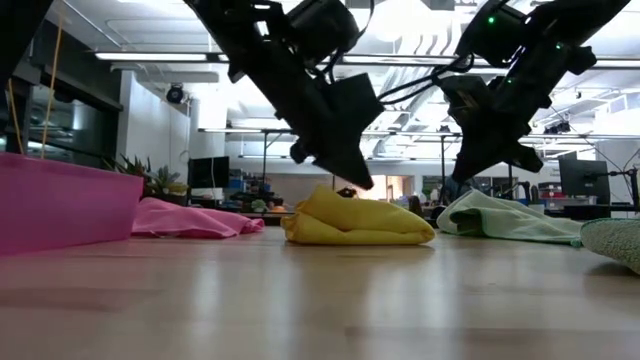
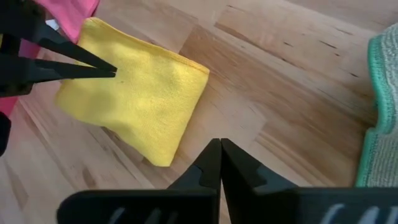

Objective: Fold microfiber towels
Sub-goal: Fold the yellow microfiber towel, then put the yellow microfiber towel into the red bin

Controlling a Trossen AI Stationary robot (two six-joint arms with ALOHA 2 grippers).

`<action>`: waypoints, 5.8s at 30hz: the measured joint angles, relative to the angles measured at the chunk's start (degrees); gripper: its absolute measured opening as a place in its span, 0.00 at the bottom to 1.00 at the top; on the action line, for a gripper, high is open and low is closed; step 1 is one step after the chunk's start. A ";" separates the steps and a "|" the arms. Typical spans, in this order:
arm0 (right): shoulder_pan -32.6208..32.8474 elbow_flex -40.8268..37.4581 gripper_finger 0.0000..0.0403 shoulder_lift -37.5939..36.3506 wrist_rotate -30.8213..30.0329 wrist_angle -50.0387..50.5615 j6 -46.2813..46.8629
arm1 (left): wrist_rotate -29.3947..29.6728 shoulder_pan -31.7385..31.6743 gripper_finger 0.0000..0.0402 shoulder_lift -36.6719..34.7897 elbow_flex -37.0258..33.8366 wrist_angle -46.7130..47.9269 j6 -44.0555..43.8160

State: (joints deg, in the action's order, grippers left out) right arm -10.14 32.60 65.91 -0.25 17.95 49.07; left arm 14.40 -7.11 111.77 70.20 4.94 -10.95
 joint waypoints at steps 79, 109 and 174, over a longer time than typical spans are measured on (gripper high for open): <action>0.03 0.00 0.01 0.04 -2.62 -0.48 -0.06 | -18.73 -0.07 0.47 -6.07 0.01 9.82 -16.20; 0.03 0.00 0.01 0.02 -2.64 -0.24 -0.06 | -18.17 4.30 0.63 4.63 0.14 6.36 -30.86; 0.05 0.00 0.01 0.00 -4.50 0.70 0.25 | -16.40 10.53 0.00 -42.46 -0.67 84.24 24.77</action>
State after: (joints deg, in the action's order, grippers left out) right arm -10.09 32.60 65.91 -4.75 18.66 49.33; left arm -2.00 3.41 69.30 69.54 89.18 13.82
